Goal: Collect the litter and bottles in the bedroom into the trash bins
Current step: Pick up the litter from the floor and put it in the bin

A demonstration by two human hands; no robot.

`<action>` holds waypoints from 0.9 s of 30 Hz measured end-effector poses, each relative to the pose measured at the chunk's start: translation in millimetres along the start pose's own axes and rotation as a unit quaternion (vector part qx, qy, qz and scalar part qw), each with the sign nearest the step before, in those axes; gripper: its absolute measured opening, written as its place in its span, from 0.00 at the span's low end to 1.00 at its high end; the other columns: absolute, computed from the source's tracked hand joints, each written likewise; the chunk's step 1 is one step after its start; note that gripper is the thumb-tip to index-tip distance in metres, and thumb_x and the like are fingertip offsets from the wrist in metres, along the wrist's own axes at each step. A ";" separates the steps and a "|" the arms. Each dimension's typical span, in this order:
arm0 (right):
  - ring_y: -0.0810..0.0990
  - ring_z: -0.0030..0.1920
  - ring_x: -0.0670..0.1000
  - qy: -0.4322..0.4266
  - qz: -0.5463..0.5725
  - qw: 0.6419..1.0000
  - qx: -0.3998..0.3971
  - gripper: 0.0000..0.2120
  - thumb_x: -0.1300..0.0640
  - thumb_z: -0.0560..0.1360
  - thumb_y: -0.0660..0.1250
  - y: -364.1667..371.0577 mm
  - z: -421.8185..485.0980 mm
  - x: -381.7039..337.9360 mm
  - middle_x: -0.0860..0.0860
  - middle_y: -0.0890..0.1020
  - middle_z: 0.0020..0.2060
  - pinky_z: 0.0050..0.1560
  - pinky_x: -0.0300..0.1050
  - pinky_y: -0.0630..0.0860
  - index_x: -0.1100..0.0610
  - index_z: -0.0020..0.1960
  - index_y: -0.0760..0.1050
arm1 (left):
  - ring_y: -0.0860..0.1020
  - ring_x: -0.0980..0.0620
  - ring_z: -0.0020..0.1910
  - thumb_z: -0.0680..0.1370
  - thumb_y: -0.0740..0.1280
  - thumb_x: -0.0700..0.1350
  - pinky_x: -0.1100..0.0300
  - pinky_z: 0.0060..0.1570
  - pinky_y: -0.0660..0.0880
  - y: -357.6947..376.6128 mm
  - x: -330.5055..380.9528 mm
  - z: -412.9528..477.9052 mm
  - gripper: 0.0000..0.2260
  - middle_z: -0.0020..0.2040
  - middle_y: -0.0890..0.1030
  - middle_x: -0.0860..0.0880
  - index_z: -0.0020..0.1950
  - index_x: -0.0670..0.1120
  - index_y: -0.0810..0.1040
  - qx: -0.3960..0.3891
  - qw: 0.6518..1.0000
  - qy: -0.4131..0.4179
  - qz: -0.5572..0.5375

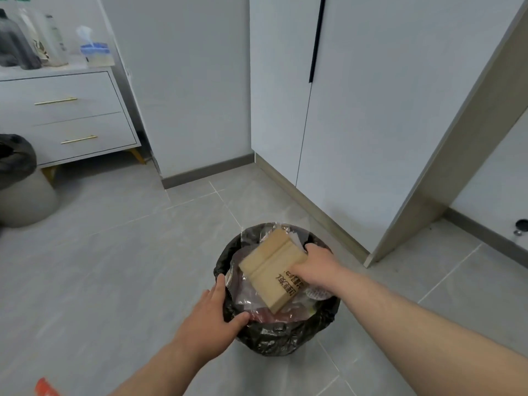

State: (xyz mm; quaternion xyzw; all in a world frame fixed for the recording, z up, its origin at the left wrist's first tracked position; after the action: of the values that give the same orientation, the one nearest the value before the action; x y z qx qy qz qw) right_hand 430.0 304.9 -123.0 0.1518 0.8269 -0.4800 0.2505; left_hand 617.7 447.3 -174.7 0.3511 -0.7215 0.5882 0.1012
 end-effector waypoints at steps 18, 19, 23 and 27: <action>0.43 0.75 0.67 0.032 -0.349 0.933 -0.087 0.37 0.40 0.73 0.60 88.4 21.5 7.3 0.59 0.46 0.77 0.71 0.69 0.52 0.46 0.77 0.50 | 0.52 0.49 0.78 0.74 0.62 0.64 0.50 0.74 0.58 12.0 -1.5 6.7 0.43 0.79 0.51 0.51 0.77 0.57 0.36 -0.007 0.999 0.000 -0.049; 0.47 0.75 0.67 0.041 -0.354 0.932 -0.060 0.35 0.42 0.71 0.60 81.9 19.6 -5.3 0.60 0.50 0.76 0.70 0.69 0.54 0.47 0.76 0.54 | 0.51 0.50 0.78 0.75 0.61 0.63 0.52 0.74 0.57 8.0 -2.7 1.9 0.42 0.80 0.47 0.51 0.77 0.57 0.35 -0.001 0.998 0.006 -0.055; 0.71 0.64 0.62 -0.069 -0.270 0.959 0.061 0.27 0.42 0.70 0.56 77.3 1.7 -82.0 0.60 0.73 0.64 0.64 0.57 0.70 0.52 0.65 0.72 | 0.53 0.56 0.77 0.77 0.54 0.65 0.61 0.73 0.53 -11.8 -36.4 -47.5 0.34 0.79 0.52 0.54 0.79 0.54 0.46 0.042 0.995 0.043 -0.083; 0.69 0.65 0.58 -0.258 -0.199 0.944 0.059 0.19 0.51 0.76 0.61 130.2 -35.3 -156.6 0.56 0.73 0.64 0.66 0.50 0.66 0.56 0.64 0.72 | 0.64 0.54 0.72 0.76 0.53 0.67 0.67 0.67 0.56 -17.2 -150.9 -109.4 0.33 0.74 0.65 0.52 0.75 0.49 0.62 0.072 0.993 -0.059 -0.071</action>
State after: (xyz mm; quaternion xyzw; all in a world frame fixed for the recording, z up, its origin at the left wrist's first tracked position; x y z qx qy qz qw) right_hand 614.2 398.1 -114.2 -0.1304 0.7176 -0.5910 0.3446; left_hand 709.8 605.3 -214.3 0.4417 -0.6551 0.6085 0.0738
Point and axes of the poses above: each hand's wrist, its own z-axis towards the middle knuckle, its own y-axis out of the palm, x = y × z, the point moved 6 cm from there along z, towards the middle knuckle
